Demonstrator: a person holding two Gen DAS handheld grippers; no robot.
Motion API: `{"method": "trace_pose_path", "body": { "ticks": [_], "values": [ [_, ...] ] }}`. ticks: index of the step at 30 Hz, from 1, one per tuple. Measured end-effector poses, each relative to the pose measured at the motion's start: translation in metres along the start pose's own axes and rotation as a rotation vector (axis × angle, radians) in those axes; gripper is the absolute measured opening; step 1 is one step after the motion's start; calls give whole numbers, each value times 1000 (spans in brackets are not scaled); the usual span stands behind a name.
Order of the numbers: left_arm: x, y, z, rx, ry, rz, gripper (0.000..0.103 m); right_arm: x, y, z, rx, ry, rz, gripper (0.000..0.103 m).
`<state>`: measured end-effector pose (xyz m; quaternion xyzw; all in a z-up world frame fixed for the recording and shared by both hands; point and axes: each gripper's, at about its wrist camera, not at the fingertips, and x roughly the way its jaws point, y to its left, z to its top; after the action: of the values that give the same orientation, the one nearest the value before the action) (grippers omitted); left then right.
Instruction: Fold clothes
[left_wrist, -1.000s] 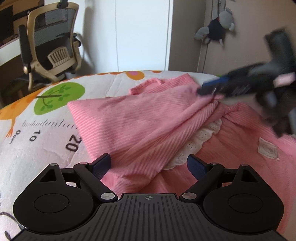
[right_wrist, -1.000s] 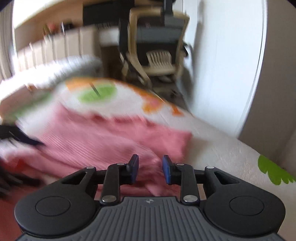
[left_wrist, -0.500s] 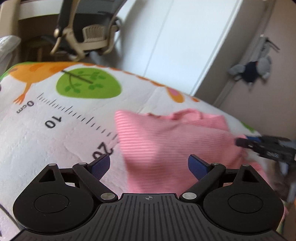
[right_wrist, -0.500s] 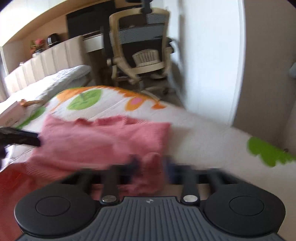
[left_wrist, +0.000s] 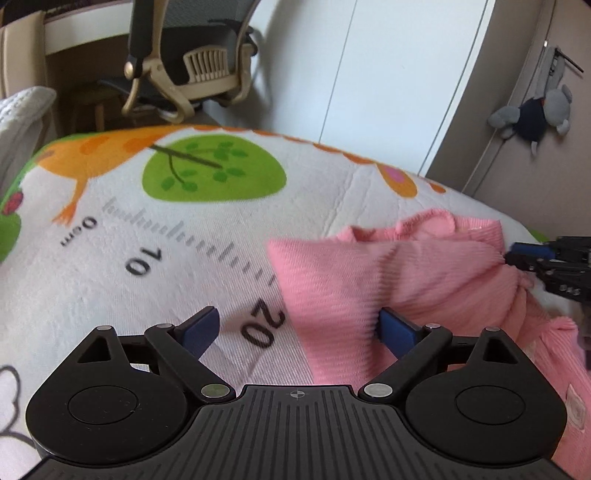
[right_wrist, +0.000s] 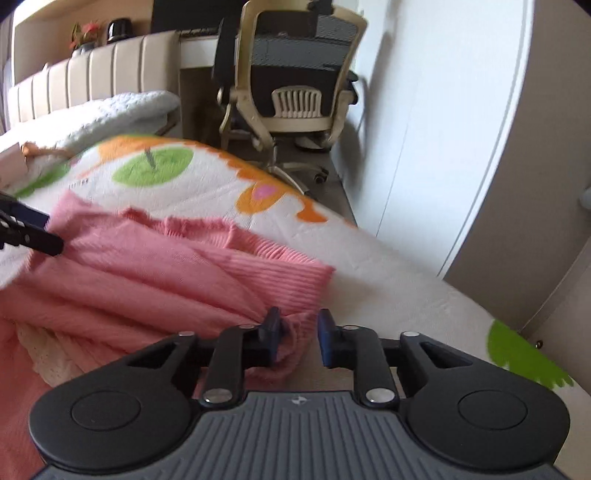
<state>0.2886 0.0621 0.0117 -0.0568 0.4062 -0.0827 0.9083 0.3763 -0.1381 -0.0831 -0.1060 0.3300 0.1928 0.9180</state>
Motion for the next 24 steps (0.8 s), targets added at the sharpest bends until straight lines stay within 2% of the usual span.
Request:
{"method": "trace_pose_path", "body": {
  "ticks": [1, 2, 3, 4, 6, 8, 10, 11, 12, 13, 14, 15, 16, 20, 24],
  "values": [
    [-4, 3, 3, -26, -10, -23, 95, -8, -4, 5, 14, -21, 7, 26],
    [-7, 6, 6, -52, -19, -46, 95, -17, -7, 10, 27, -42, 13, 34],
    [-9, 10, 9, -98, -21, -98, 95, -22, -12, 16, 48, -63, 26, 43],
    [-9, 15, 11, -153, -19, -151, 95, -26, -16, 23, 73, -82, 43, 45],
    [-2, 20, 12, -236, -10, -210, 95, -20, -26, 32, 161, -86, 86, 45],
    [8, 17, 10, -259, -10, -204, 94, 2, -31, 34, 245, -54, 111, 45],
    [18, 13, 8, -272, -9, -191, 89, 29, -31, 29, 297, -10, 109, 45],
    [21, 11, 6, -274, -13, -186, 87, 40, -28, 26, 303, 8, 107, 42],
    [22, 8, 6, -262, -34, -177, 79, 46, -21, 23, 285, 15, 106, 24],
    [21, 6, 7, -249, -38, -183, 50, 49, -14, 20, 257, 17, 105, 15],
    [20, 4, 9, -237, -42, -189, 42, 47, -8, 19, 232, 11, 108, 13],
    [19, 2, 10, -225, -45, -195, 32, 40, -3, 20, 214, -5, 104, 12],
    [12, 1, 12, -210, -60, -211, 17, 29, 0, 22, 196, -28, 102, 12],
    [-49, -4, 10, -145, -173, -293, 13, -48, -5, 26, 162, -167, 145, 11],
    [-121, -19, -22, -50, -251, -366, 13, -129, -7, -6, 155, -249, 201, 11]
  ]
}}
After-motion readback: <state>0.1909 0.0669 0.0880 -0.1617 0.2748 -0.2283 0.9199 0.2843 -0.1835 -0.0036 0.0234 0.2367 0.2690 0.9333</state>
